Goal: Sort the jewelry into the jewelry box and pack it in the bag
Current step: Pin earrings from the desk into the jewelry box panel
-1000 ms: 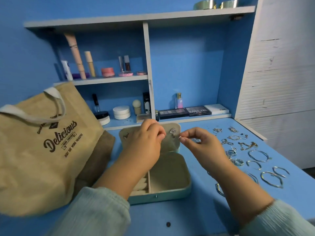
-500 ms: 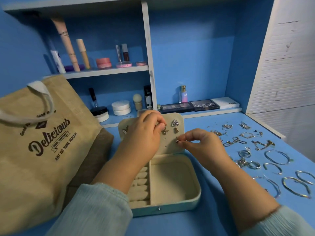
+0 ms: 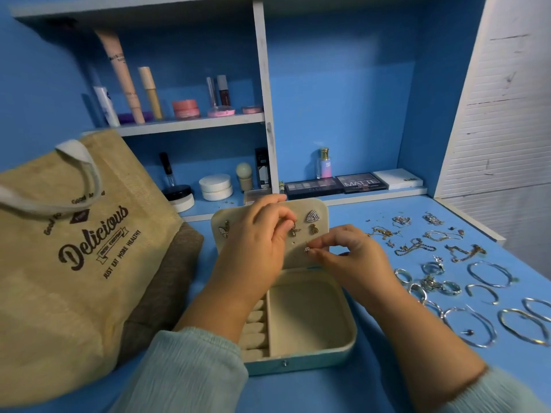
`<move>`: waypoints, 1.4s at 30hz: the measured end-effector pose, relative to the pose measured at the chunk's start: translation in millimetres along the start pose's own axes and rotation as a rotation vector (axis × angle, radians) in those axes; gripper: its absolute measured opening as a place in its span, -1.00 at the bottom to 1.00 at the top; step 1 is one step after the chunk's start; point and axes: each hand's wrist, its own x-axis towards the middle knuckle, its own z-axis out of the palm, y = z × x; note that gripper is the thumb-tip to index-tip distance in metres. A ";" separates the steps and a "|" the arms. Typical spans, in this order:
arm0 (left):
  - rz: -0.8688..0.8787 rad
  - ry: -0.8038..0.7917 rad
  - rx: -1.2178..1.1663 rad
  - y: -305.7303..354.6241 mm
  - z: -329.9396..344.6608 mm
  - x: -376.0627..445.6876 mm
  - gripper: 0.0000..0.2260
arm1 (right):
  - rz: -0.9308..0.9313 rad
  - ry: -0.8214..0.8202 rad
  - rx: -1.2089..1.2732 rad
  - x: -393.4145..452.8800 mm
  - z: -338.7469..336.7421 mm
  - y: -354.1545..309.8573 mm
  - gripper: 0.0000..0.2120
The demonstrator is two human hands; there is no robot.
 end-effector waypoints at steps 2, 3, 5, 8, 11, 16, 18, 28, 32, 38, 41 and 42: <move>-0.001 0.000 -0.002 0.3 -0.9 -1.1 -0.83 | 0.004 -0.008 0.039 -1.1 2.8 -3.0 -0.76; 0.009 0.005 0.001 0.3 -1.3 -1.7 -0.81 | 0.003 -0.006 0.041 -1.1 4.0 -4.6 -0.77; 0.020 0.005 0.001 0.9 -2.1 -2.0 -0.81 | 0.004 -0.001 0.024 -0.2 5.5 -7.8 -0.81; 0.005 -0.004 -0.014 1.2 -3.0 -2.9 -0.89 | 0.015 -0.001 -0.007 1.9 7.9 -11.2 -0.90; 0.013 -0.003 -0.010 0.4 -4.3 -4.0 -0.89 | 0.020 0.005 -0.066 2.9 12.8 -11.5 -0.90; 0.018 -0.011 -0.012 -1.7 -5.4 -5.5 -0.88 | 0.013 0.019 -0.108 2.9 14.6 -9.9 -0.90; 0.019 -0.008 -0.013 -1.8 -5.1 -5.6 -0.88 | 0.011 0.022 -0.114 2.3 15.0 -8.5 -0.90; 0.044 -0.011 -0.034 -2.8 -4.3 -6.2 -0.76 | -0.035 0.068 -0.143 1.8 19.0 -1.0 -0.87; 0.027 -0.013 -0.046 -2.0 -4.0 -6.2 -0.83 | -0.087 0.095 -0.165 0.9 18.8 -0.2 -0.89; 0.031 -0.001 -0.041 -0.7 -3.4 -6.9 -0.74 | -0.142 0.151 -0.253 -0.7 18.3 0.0 -0.88; 0.037 0.010 -0.050 -1.0 -2.5 -7.8 -0.75 | -0.153 0.188 -0.294 -1.6 18.0 -0.7 -0.76; 0.038 0.013 -0.057 -1.3 -2.4 -8.0 -0.76 | -0.146 0.194 -0.315 -1.9 17.7 -1.4 -0.71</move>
